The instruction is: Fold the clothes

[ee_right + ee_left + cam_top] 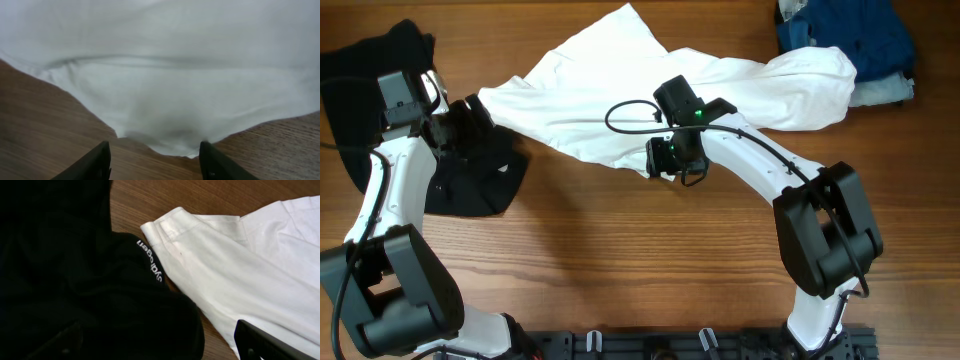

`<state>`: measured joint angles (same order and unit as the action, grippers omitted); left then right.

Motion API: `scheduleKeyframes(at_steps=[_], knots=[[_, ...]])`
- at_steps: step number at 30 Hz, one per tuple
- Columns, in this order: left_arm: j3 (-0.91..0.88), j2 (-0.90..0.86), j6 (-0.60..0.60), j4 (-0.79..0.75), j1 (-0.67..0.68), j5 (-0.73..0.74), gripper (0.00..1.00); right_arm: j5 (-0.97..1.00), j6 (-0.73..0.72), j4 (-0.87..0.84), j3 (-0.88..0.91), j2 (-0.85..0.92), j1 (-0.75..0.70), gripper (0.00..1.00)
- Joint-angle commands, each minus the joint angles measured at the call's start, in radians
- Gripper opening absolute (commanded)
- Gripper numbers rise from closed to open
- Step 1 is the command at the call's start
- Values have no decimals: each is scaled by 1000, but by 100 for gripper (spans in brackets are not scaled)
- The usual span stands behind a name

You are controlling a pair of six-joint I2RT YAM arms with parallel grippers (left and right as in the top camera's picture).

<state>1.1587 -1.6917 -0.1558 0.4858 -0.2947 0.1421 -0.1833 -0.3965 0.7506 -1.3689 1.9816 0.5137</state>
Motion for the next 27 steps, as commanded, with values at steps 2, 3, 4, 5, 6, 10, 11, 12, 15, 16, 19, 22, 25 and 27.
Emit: scheduleKeyframes(at_steps=[2,3,4,5,6,10,11,12,15,16,19,22,25,27], knots=[[6,-12,-8,9,12,-5,97,88,-60,6,35,2,-2,56],[6,-12,-8,8,21,-5,98,117,-82,18,42,8,-2,57],[6,-12,-8,8,26,-5,98,117,-81,16,43,11,-3,57],[6,-12,-8,8,33,-5,98,116,-81,7,45,18,-2,58],[6,-12,-8,8,39,-5,98,113,-81,0,46,23,-2,58],[6,-12,-5,8,61,-6,98,30,-32,-30,49,51,-2,62],[6,-12,-5,8,62,-6,98,6,-17,-37,49,58,-2,62],[6,-12,-6,8,63,-6,98,-6,-1,-45,49,67,-2,61],[6,-12,-5,31,63,-11,97,-8,4,-47,49,77,-3,34],[6,-12,-6,43,63,-19,97,-7,5,-47,49,77,-3,21],[6,-12,-8,119,63,-32,96,3,-1,-52,46,76,-13,4],[3,-13,-18,216,60,-42,91,2,-6,-54,45,76,-37,4],[-24,-18,-37,213,56,-46,90,2,-1,-54,45,76,-61,4],[-46,-29,-36,203,56,-47,87,2,1,-55,45,76,-71,4]])
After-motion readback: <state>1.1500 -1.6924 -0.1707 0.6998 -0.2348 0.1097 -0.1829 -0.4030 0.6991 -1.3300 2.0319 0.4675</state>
